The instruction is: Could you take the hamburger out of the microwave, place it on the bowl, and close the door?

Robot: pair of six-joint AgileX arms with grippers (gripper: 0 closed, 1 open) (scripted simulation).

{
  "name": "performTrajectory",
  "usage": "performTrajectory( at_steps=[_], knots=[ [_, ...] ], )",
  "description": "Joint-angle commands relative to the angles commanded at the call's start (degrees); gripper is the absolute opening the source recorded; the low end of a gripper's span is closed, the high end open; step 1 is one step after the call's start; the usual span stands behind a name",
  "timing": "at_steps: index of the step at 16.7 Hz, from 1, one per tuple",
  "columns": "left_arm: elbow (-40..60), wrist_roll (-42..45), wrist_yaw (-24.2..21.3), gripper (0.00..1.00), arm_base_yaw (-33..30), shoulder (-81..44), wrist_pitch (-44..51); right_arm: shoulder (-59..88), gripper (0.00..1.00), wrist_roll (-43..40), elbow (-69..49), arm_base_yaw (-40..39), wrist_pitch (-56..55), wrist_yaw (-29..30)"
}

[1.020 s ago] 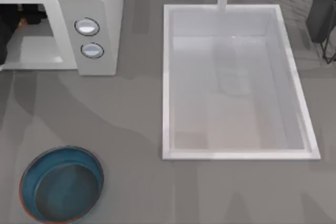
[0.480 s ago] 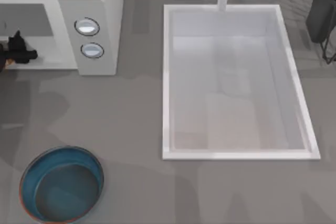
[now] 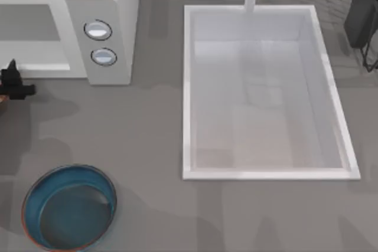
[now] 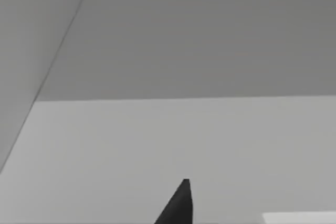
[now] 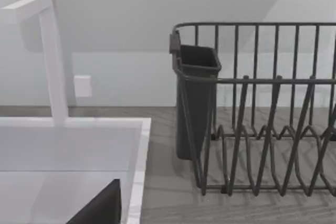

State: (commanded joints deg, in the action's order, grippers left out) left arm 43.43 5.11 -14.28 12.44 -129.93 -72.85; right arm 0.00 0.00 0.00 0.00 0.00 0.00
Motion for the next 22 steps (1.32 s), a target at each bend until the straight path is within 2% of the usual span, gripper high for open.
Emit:
performTrajectory(
  at_steps=[6,17,22],
  knots=[
    [0.5,0.1,0.1,0.00,-0.4,1.7,1.9,0.0,1.00,0.0,0.0,0.0,0.0,0.0],
    [1.3,0.2,0.4,0.00,-0.3,21.6,22.9,0.0,1.00,0.0,0.0,0.0,0.0,0.0],
    [1.1,0.3,0.4,0.00,-0.3,22.2,23.6,0.0,1.00,0.0,0.0,0.0,0.0,0.0]
  ],
)
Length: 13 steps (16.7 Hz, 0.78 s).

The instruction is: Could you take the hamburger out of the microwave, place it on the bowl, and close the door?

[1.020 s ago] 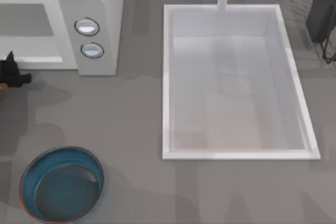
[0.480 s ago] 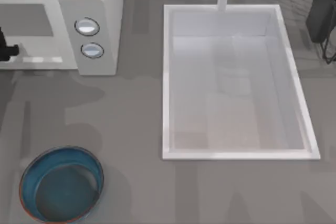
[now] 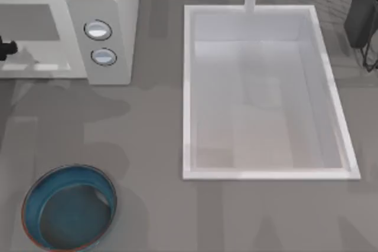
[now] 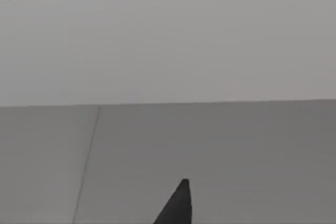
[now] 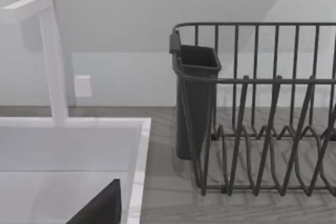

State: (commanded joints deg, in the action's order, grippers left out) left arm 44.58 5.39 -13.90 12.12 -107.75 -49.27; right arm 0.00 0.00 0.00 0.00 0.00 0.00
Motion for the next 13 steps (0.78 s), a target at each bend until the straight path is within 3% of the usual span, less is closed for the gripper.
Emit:
performTrajectory(
  at_steps=[3,6,9,13],
  knots=[
    [0.8,-1.6,0.5,0.00,-0.7,0.0,1.6,0.0,1.00,0.0,0.0,0.0,0.0,0.0],
    [4.2,-8.6,2.5,0.00,-3.4,0.0,8.4,0.0,1.00,0.0,0.0,0.0,0.0,0.0],
    [9.4,-21.0,5.9,0.00,-7.9,-0.2,19.7,0.0,1.00,0.0,0.0,0.0,0.0,0.0],
    [17.9,-44.6,11.9,0.00,-15.9,-1.2,40.1,0.0,1.00,0.0,0.0,0.0,0.0,0.0]
  ],
)
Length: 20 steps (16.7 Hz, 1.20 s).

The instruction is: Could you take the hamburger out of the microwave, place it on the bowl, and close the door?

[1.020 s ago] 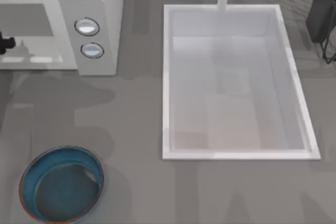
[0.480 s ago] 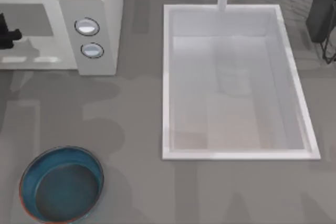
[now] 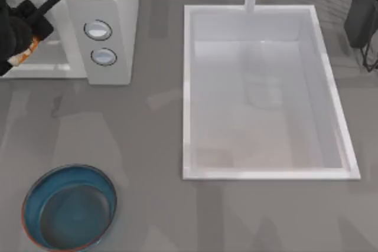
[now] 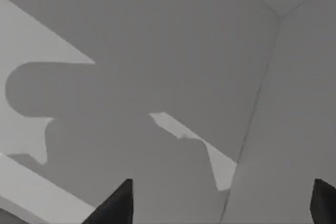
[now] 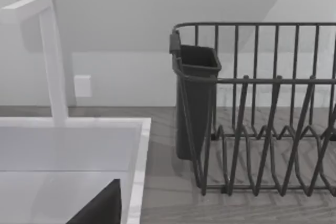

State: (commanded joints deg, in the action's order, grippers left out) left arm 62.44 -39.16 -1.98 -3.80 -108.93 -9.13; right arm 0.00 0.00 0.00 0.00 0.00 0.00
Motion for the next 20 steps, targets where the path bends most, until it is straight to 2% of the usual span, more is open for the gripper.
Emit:
performTrajectory(
  at_steps=[7,13,17,20],
  knots=[
    [14.1,-50.0,13.1,0.00,-16.5,-5.0,42.7,0.0,1.00,0.0,0.0,0.0,0.0,0.0],
    [20.7,-90.4,24.1,0.00,-29.9,-13.2,77.8,0.0,1.00,0.0,0.0,0.0,0.0,0.0],
    [21.5,-110.8,29.9,0.00,-36.8,-20.4,96.2,0.0,1.00,0.0,0.0,0.0,0.0,0.0],
    [21.1,-120.9,32.8,0.00,-40.3,-25.0,105.8,0.0,1.00,0.0,0.0,0.0,0.0,0.0]
  ],
)
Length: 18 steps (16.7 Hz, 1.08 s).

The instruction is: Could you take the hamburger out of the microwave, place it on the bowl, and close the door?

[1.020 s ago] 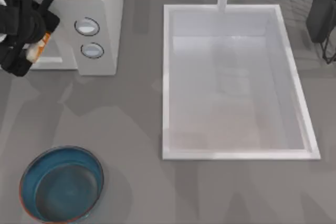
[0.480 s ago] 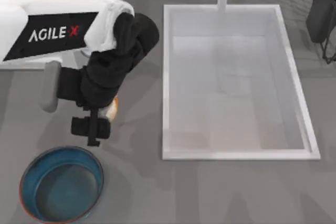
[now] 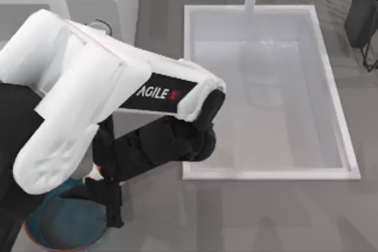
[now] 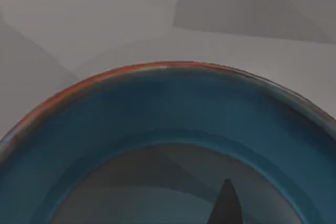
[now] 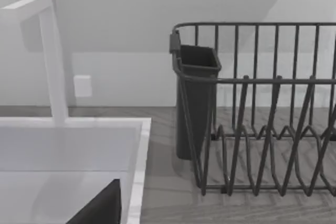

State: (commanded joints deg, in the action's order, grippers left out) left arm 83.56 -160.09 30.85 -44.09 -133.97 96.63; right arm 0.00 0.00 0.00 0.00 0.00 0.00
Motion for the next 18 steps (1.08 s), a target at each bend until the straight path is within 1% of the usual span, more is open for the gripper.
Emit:
performTrajectory(
  at_steps=[3,8,9,11,18],
  knots=[
    [-0.5,-4.7,1.4,0.00,-1.7,-2.5,4.6,0.0,1.00,0.0,0.0,0.0,0.0,0.0],
    [-0.5,-5.1,1.6,0.00,-1.8,-2.8,5.0,0.0,1.00,0.0,0.0,0.0,0.0,0.0],
    [1.1,-5.1,2.0,0.00,-1.5,-3.7,3.5,0.0,1.00,0.0,0.0,0.0,0.0,0.0],
    [0.5,-5.0,2.1,0.00,-1.3,-3.5,3.0,0.0,1.00,0.0,0.0,0.0,0.0,0.0],
    [-7.4,-3.6,4.3,0.00,1.2,-1.5,-2.9,0.0,1.00,0.0,0.0,0.0,0.0,0.0]
  ],
)
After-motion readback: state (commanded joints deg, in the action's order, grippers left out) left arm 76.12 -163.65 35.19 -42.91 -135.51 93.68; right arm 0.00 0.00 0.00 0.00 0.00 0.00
